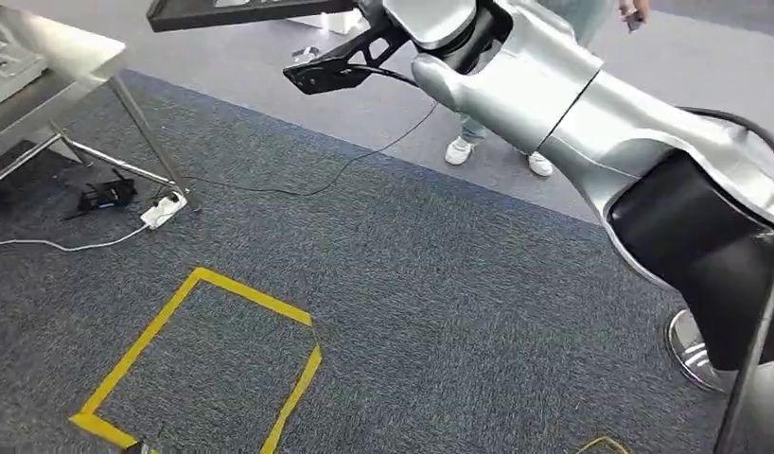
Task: Take the parts from the cabinet and place them on the table.
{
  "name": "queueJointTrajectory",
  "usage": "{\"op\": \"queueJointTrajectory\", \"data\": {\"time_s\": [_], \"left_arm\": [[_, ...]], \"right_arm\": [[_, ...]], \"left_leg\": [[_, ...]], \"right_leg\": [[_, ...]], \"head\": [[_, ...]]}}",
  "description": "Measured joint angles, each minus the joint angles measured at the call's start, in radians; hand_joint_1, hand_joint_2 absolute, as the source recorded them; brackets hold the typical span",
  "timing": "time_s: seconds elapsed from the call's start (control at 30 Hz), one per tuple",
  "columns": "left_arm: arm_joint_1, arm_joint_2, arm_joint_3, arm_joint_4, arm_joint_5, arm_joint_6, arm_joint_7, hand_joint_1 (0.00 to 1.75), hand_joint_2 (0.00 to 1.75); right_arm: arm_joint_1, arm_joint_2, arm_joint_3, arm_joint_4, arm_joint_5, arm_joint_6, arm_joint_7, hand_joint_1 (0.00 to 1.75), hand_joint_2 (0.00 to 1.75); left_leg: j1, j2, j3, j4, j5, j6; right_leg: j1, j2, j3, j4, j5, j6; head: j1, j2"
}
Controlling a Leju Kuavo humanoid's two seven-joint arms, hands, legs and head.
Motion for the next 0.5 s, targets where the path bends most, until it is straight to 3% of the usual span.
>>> {"op": "queueJointTrajectory", "data": {"time_s": [0.03,0.07,0.1,0.17,0.2,0.23,0.3,0.33,0.4,0.43,0.47,0.5], "left_arm": [[0.000,0.000,0.000,0.000,0.000,0.000,0.001,0.00,1.75],[0.001,0.000,0.000,0.000,0.000,0.000,0.001,0.00,1.75],[-0.002,-0.002,0.000,0.000,0.000,0.000,0.005,0.00,1.75],[-0.002,-0.003,0.000,0.000,0.000,0.001,0.011,0.00,1.75],[0.003,-0.003,0.000,0.000,0.000,0.003,0.015,0.00,1.75],[0.007,-0.003,0.000,0.000,0.001,0.003,0.019,0.00,1.75],[0.010,-0.002,0.000,0.000,0.001,0.004,0.022,0.00,1.75],[0.006,-0.002,0.000,0.000,0.001,0.004,0.022,0.00,1.75],[0.004,-0.001,0.000,0.000,0.001,0.005,0.022,0.00,1.75],[0.005,-0.001,0.000,0.000,0.002,0.004,0.023,0.00,1.75],[0.005,-0.002,0.000,0.000,0.003,0.005,0.024,0.00,1.75],[0.005,-0.001,0.000,0.000,0.004,0.005,0.024,0.00,1.75]], "right_arm": [[-0.002,0.001,0.001,0.001,0.000,0.000,0.000,1.75,1.75],[-0.002,0.001,0.001,0.001,0.000,0.001,0.000,1.75,1.75],[-0.003,0.003,0.002,0.001,0.000,0.002,0.000,1.75,1.75],[-0.002,0.008,0.003,0.002,0.000,0.006,-0.002,1.75,1.75],[0.000,0.009,0.003,0.002,0.000,0.008,-0.002,1.75,1.75],[0.001,0.014,0.004,0.002,-0.001,0.008,-0.002,1.75,1.75],[0.000,0.021,0.004,0.002,-0.001,0.008,0.000,1.75,1.75],[0.000,0.021,0.004,0.002,-0.001,0.008,0.001,1.75,1.75],[0.001,0.024,0.004,0.002,-0.001,0.008,0.000,1.75,1.75],[0.002,0.026,0.004,0.002,-0.001,0.008,0.000,1.75,1.75],[0.003,0.027,0.004,0.002,-0.001,0.008,0.000,1.75,1.75],[0.002,0.028,0.004,0.002,-0.001,0.008,0.000,1.75,1.75]], "left_leg": [[0.000,-0.017,0.000,0.007,-0.005,-0.004],[0.003,-0.030,-0.005,0.013,-0.010,-0.008],[-0.001,-0.041,-0.017,0.022,-0.010,-0.014],[0.018,-0.064,-0.029,0.022,-0.002,-0.028],[0.020,-0.079,-0.031,0.017,0.001,-0.038],[0.016,-0.095,-0.031,0.014,0.002,-0.044],[0.007,0.015,-0.053,0.066,-0.029,-0.052],[0.010,0.048,-0.088,0.136,-0.058,-0.058],[0.015,0.074,-0.164,0.281,-0.107,-0.064],[0.015,0.077,-0.181,0.307,-0.106,-0.064],[0.016,0.077,-0.172,0.286,-0.085,-0.065],[0.016,0.080,-0.139,0.222,-0.049,-0.064]], "right_leg": [[-0.004,0.019,0.038,-0.093,0.057,-0.002],[-0.008,0.068,0.058,-0.155,0.079,-0.004],[-0.015,0.112,0.067,-0.164,0.071,-0.006],[-0.002,0.089,0.073,-0.182,0.063,-0.009],[0.000,0.075,0.076,-0.182,0.061,-0.014],[-0.009,0.060,0.084,-0.194,0.065,-0.021],[-0.008,0.030,0.102,-0.207,0.067,-0.033],[-0.005,0.016,0.106,-0.207,0.065,-0.038],[-0.002,-0.014,0.111,-0.207,0.059,-0.041],[-0.002,-0.027,0.112,-0.206,0.058,-0.040],[-0.002,-0.039,0.114,-0.205,0.055,-0.039],[-0.002,-0.053,0.117,-0.203,0.051,-0.037]], "head": [[0.000,0.000],[0.000,0.000],[-0.006,0.000],[-0.007,0.000],[0.000,0.000],[0.000,0.000],[-0.010,0.000],[-0.011,0.000],[-0.012,0.000],[-0.012,0.000],[-0.012,0.000],[-0.012,0.000]]}}
